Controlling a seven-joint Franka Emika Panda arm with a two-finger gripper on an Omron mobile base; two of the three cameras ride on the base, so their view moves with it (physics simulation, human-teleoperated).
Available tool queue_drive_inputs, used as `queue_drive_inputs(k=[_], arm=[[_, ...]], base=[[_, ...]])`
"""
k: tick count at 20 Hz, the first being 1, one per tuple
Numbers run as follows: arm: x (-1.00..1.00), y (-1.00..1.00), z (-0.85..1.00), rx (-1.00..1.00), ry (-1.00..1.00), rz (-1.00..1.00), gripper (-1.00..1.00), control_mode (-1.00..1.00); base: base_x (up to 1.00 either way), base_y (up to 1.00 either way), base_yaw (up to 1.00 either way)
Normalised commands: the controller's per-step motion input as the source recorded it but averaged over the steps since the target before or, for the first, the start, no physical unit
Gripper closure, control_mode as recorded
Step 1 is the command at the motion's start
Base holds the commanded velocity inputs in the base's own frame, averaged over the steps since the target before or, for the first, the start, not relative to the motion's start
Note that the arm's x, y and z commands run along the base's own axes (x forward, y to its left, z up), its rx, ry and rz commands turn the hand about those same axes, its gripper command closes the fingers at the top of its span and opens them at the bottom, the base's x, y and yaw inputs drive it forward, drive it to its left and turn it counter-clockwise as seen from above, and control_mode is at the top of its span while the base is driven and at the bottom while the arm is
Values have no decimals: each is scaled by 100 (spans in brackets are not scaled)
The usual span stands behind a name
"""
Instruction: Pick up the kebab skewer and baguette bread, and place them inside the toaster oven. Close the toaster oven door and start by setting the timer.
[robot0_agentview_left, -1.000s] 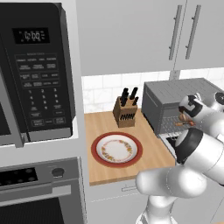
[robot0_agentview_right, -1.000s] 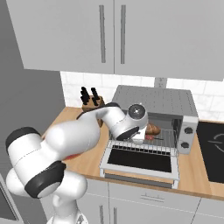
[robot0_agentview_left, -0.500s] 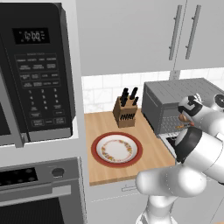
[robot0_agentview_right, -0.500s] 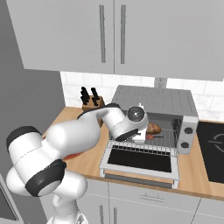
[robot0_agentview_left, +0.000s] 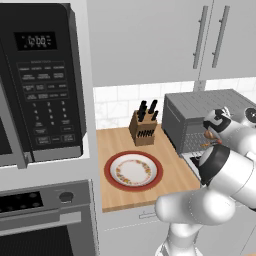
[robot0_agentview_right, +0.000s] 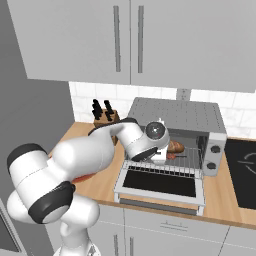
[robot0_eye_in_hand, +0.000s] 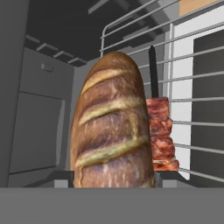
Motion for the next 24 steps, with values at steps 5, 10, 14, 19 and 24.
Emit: queue_drive_inputs(k=[5, 10, 14, 19, 24], arm=[[0, 0, 0, 0, 0, 0, -100, -100], [0, 0, 0, 0, 0, 0, -100, -100], [0, -6, 9, 0, -1, 0, -100, -100], [-23, -31, 66, 0, -7, 1, -100, -100], [-95, -23, 7, -11, -5, 24, -100, -100]], base=[[0, 0, 0], [0, 0, 0], [0, 0, 0], [0, 0, 0], [0, 0, 0]])
